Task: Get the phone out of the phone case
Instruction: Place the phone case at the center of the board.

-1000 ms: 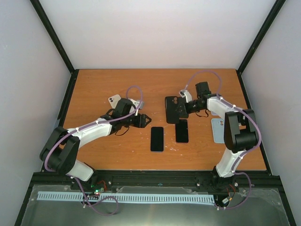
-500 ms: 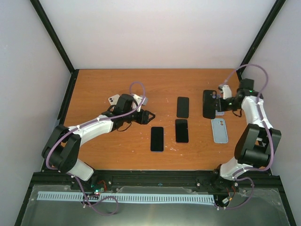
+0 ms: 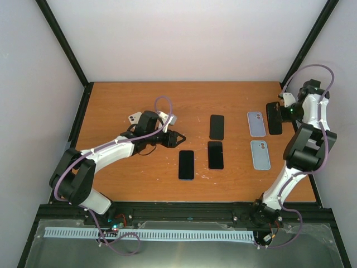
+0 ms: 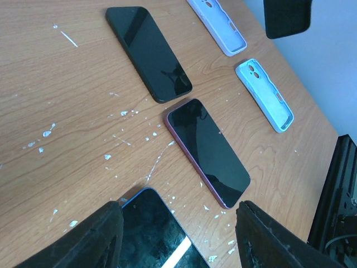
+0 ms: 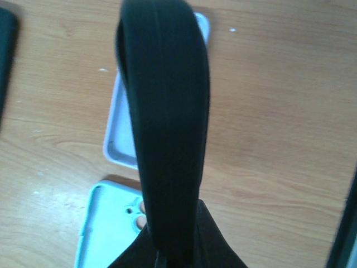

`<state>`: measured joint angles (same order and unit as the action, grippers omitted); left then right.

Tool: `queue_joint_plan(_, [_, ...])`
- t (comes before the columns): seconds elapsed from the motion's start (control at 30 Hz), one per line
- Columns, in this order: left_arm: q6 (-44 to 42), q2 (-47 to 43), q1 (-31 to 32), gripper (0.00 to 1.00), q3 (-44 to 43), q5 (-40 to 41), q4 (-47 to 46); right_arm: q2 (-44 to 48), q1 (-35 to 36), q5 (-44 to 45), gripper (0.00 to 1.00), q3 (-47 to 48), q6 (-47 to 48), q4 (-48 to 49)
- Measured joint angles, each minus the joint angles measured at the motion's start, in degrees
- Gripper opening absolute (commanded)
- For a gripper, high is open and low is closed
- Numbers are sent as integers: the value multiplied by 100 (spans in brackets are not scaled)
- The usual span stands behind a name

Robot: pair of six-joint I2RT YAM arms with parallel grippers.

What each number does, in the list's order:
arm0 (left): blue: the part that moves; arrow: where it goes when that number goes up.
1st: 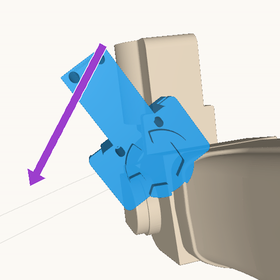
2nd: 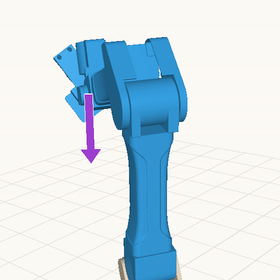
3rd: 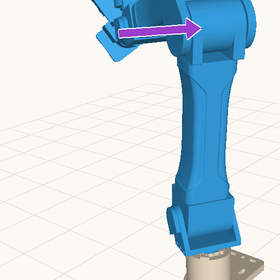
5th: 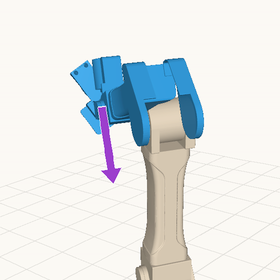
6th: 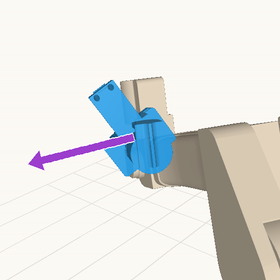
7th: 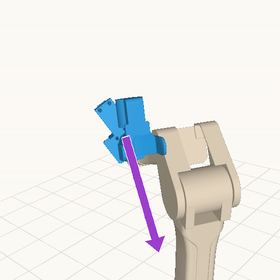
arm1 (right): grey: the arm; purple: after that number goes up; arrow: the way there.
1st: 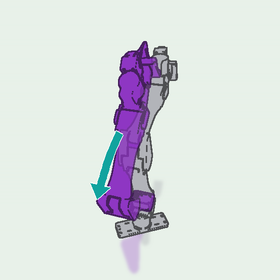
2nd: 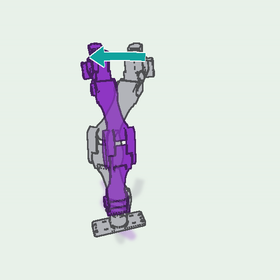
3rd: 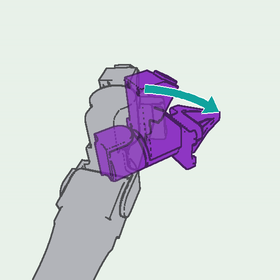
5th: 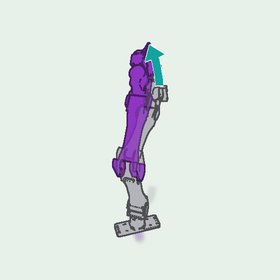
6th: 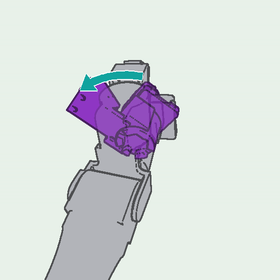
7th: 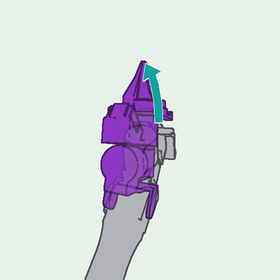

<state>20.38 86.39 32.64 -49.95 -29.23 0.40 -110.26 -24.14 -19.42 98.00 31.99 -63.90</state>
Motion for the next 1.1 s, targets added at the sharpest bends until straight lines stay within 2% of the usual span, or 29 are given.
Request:
queue_joint_plan(0.33, [0,2,0,57,-133,46,17,-1759,-278,181,5,2159,20,-890])
queue_joint_plan(0.77, [-2,37,0,57,-133,98,46,-2667,-299,-483,7,2778,103,-1556])
queue_joint_plan(1.1, [-2,358,0,57,-140,59,70,-2992,-341,-629,19,3097,221,-1633])
